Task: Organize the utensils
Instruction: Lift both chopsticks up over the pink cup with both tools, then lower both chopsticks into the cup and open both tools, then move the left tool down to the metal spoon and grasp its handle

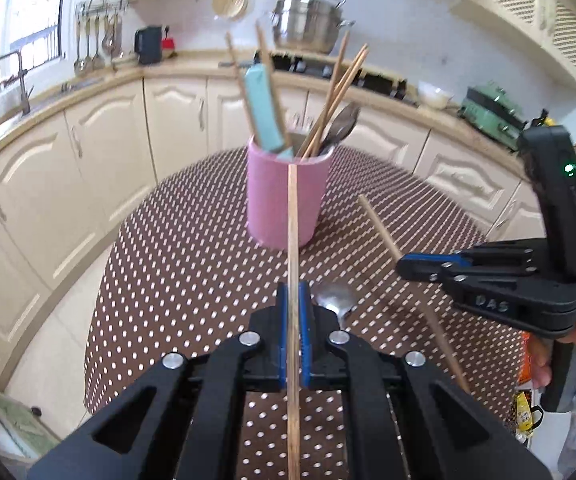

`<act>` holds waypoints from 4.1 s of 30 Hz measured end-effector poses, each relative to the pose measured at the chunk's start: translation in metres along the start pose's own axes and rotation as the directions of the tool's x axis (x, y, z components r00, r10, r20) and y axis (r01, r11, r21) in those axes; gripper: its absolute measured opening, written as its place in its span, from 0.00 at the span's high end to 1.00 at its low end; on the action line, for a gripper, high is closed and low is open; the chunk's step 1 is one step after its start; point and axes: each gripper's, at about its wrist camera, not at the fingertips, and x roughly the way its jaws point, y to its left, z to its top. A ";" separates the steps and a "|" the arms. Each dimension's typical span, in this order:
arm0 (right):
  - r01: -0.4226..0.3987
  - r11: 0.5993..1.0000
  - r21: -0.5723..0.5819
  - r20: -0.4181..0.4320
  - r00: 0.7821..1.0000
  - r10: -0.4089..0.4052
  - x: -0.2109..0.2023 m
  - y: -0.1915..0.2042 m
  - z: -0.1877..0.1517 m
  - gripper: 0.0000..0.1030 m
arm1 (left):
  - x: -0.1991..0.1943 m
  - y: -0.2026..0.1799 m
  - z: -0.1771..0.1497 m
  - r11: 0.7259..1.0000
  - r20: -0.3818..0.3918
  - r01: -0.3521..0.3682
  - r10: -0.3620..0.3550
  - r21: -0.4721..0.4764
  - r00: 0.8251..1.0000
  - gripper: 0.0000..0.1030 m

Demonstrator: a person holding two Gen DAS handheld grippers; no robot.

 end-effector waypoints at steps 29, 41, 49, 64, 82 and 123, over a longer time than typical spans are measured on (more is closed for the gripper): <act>-0.069 0.997 -0.022 0.359 0.930 0.073 -0.080 0.010 0.034 0.94 | -0.036 -0.028 0.052 0.998 0.319 0.030 -0.043 0.047 0.947 0.95; -0.074 0.997 0.003 0.515 0.855 0.062 -0.099 -0.001 0.071 0.94 | -0.022 -0.019 0.090 0.997 0.384 0.076 -0.082 0.029 0.920 0.95; -0.088 0.996 0.006 0.573 0.816 0.069 -0.091 -0.006 0.098 0.94 | -0.010 -0.002 0.118 0.994 0.462 0.110 -0.086 -0.025 0.883 0.95; -0.053 0.998 -0.036 0.665 0.744 0.063 -0.090 -0.008 0.140 0.94 | 0.016 0.020 0.146 0.983 0.647 0.171 -0.083 -0.074 0.758 0.95; -0.062 0.996 -0.056 0.570 0.818 0.083 -0.026 -0.019 0.123 0.94 | 0.051 0.013 0.146 0.995 0.752 0.049 0.031 -0.083 0.658 0.95; 0.015 0.998 0.067 0.571 0.819 -0.051 -0.053 -0.003 0.053 0.46 | -0.004 0.001 0.059 1.000 0.458 -0.015 0.024 -0.024 0.889 0.32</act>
